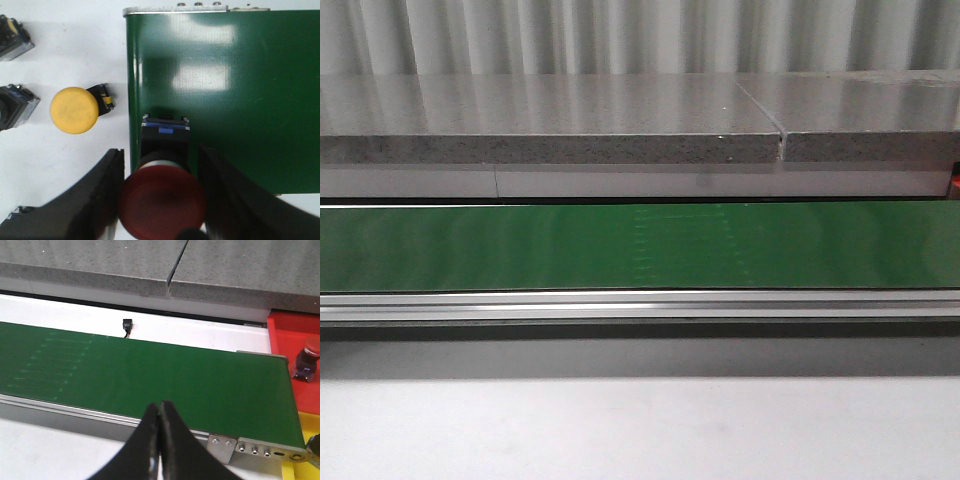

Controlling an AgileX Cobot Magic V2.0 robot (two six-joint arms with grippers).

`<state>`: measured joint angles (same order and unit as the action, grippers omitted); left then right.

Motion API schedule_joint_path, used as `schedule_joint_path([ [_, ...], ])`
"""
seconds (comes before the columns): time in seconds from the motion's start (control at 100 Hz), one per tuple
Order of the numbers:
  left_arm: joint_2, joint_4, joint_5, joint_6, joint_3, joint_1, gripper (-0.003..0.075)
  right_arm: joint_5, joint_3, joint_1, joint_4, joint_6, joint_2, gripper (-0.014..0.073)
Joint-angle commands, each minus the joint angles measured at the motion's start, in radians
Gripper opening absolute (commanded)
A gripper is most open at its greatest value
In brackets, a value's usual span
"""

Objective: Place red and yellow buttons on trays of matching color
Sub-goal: 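Carry the red button over the green belt with the left gripper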

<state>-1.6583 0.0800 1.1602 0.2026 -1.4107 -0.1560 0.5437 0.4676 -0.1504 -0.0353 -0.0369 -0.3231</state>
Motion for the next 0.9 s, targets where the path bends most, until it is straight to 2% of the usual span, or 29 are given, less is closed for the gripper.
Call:
schedule_joint_path([
  [0.0,0.016,0.013,-0.023,0.001,-0.028,0.020,0.0159,-0.073,0.024,0.002,0.010,0.009,-0.006,-0.0067],
  [0.2,-0.019,0.013,-0.032,0.001,-0.028,0.030,0.0160,-0.073,0.024,0.002,0.010,0.009,-0.006,-0.0067],
  [0.27,-0.032,0.017,-0.022,0.001,-0.028,0.030,0.0187,-0.073,0.024,0.002,0.010,0.009,-0.006,-0.0067],
  [0.34,-0.039,0.025,-0.020,0.001,-0.028,0.030,0.0265,-0.073,0.024,0.002,0.010,0.009,-0.006,-0.0067],
  [0.47,-0.039,0.044,-0.031,0.001,-0.030,0.030,0.0469,-0.073,0.024,0.002,0.010,0.009,-0.006,-0.0067],
  [0.54,-0.039,0.069,-0.037,0.001,-0.037,0.030,0.0524,-0.073,0.024,0.002,0.010,0.009,-0.006,-0.0067],
  [0.76,-0.039,0.105,-0.057,-0.038,-0.130,0.028,0.0526,-0.073,0.024,0.002,0.010,0.009,-0.006,-0.0067],
  [0.89,-0.039,0.101,-0.047,-0.058,-0.196,-0.014,0.0526,-0.073,0.024,0.002,0.010,0.009,-0.006,-0.0067],
])
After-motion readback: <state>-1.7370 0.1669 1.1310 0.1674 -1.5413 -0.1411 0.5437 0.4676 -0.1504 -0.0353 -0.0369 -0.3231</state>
